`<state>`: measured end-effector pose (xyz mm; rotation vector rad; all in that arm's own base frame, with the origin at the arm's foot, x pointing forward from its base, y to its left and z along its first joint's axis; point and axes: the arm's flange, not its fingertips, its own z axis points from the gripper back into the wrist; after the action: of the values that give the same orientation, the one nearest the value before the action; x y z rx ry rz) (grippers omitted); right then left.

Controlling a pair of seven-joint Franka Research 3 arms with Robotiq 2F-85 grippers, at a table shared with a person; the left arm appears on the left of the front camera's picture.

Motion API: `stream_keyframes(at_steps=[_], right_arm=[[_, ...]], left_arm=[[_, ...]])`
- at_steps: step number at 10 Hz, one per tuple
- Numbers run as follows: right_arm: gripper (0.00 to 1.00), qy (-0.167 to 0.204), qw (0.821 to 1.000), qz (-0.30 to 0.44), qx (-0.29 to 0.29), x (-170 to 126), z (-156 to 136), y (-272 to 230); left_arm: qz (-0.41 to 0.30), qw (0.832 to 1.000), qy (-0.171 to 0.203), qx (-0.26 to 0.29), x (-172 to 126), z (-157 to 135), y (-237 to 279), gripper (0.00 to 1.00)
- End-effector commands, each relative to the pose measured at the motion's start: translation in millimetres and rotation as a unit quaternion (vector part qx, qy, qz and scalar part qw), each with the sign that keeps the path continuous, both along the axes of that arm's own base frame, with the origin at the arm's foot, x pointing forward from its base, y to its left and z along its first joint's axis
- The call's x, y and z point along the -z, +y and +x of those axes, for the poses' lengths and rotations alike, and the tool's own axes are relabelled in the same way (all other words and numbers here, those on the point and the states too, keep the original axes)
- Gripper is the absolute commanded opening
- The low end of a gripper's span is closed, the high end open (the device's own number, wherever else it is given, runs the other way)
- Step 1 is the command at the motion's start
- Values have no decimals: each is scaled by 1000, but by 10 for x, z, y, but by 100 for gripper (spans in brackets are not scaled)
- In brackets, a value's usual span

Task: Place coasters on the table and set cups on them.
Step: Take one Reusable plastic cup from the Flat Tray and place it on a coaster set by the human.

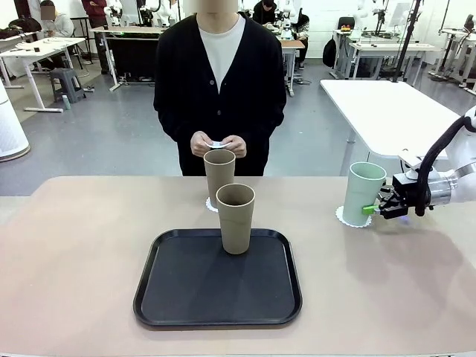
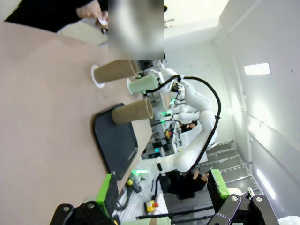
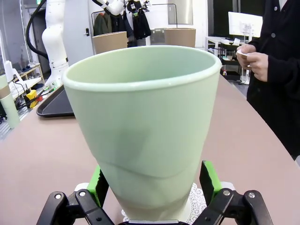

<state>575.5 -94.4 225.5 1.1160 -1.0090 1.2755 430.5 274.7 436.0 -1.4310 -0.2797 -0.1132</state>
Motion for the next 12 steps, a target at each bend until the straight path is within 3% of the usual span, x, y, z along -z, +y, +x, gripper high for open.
stream_keyframes(at_steps=[1,9,10,11,12], right_arm=[[100,-2,1000,-4,-8,-23,51,-41],[100,21,999,-38,-12,-149,-25,-336],[100,25,998,-63,-2,-229,-76,-398],[100,30,994,-107,13,-484,-257,-402],[100,7,989,-150,21,-860,-489,-311]], left_arm=[[0,1000,-1,1,-18,-6,-12,100],[0,1000,-1,1,-18,-6,-12,100],[0,1000,-1,1,-18,-6,-12,100],[0,1000,-1,1,-18,-6,-12,100],[0,1000,-1,1,-18,-6,-12,100]])
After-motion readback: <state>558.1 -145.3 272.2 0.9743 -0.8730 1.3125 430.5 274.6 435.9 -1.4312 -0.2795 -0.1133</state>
